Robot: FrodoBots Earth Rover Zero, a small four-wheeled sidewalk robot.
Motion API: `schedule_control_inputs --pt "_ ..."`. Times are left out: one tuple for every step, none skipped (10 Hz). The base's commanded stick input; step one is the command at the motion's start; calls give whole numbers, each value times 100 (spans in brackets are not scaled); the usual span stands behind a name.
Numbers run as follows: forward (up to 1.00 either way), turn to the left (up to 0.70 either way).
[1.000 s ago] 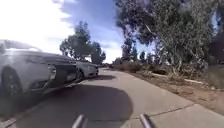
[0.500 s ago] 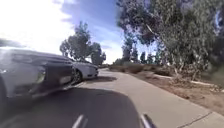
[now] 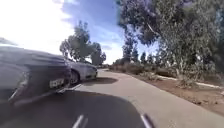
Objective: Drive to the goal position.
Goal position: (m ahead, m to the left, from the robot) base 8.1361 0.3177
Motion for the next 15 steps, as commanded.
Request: schedule_control_inputs --pt "70 0" --pt "70 0" --pt "70 0" --pt "70 0" --pt "70 -5" --pt "70 -16" --pt "70 0" --pt "70 0" --pt "70 0" --pt "70 0" --pt "70 0" --pt "70 0" --pt "70 0" --pt "70 0" --pt "70 0"
